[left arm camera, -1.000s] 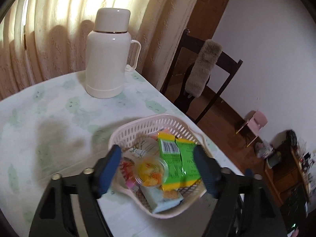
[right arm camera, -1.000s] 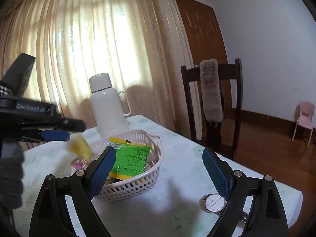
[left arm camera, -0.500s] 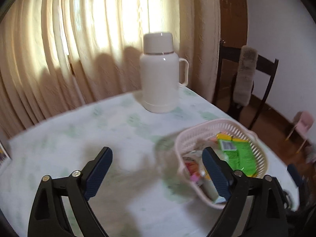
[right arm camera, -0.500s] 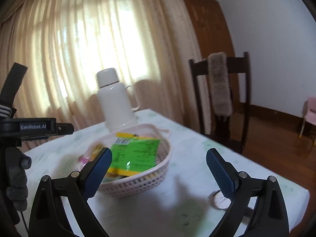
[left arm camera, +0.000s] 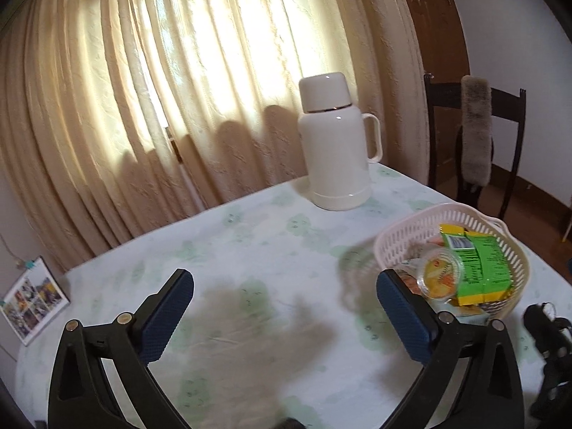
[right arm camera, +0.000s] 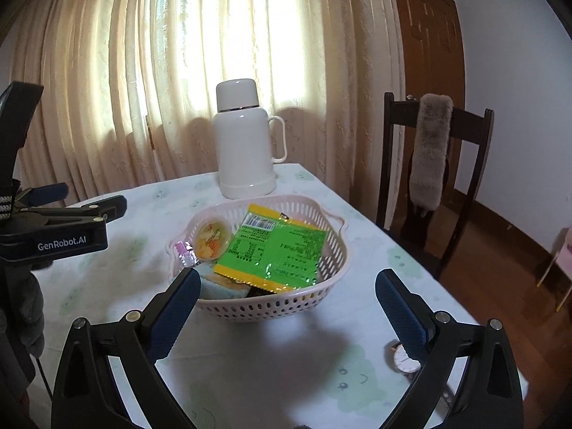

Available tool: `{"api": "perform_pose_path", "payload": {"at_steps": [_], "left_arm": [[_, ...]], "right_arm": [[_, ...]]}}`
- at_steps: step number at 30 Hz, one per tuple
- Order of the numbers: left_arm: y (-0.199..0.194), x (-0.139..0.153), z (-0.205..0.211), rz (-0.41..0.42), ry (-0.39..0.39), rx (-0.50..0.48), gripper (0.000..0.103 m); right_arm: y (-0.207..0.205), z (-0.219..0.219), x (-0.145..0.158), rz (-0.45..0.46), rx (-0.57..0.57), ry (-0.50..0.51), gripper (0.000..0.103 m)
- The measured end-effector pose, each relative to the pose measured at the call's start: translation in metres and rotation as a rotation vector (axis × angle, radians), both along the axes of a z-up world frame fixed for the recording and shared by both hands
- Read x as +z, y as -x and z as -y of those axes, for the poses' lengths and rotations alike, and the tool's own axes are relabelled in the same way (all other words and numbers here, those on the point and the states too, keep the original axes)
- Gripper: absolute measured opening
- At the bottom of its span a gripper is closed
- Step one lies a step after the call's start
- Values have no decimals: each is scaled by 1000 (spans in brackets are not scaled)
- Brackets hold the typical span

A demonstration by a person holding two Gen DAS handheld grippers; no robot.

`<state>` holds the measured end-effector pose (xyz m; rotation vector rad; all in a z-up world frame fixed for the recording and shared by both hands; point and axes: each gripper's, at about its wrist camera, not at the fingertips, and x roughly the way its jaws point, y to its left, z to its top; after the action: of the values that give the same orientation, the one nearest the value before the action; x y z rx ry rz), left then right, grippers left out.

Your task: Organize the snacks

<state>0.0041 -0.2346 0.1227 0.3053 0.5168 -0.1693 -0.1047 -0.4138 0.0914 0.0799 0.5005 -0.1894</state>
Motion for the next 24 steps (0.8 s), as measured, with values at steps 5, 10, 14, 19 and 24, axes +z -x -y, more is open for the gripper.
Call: {"api": "perform_pose_path", "payload": {"at_steps": [5, 10, 14, 19, 24], "left_arm": [[10, 3, 7, 33, -32, -19, 102], [17, 0, 16, 57, -85, -24, 102], [19, -2, 20, 59, -98, -34, 102], [21, -3, 21, 55, -105, -40, 102], [20, -9, 25, 31, -132, -34, 103]], "right_arm": [[5, 3, 6, 5, -8, -1, 98], [4, 1, 7, -6, -6, 23, 98], [2, -4, 5, -21, 0, 55, 98], [2, -8, 4, -28, 2, 72, 98], [2, -8, 4, -30, -5, 81, 98]]}}
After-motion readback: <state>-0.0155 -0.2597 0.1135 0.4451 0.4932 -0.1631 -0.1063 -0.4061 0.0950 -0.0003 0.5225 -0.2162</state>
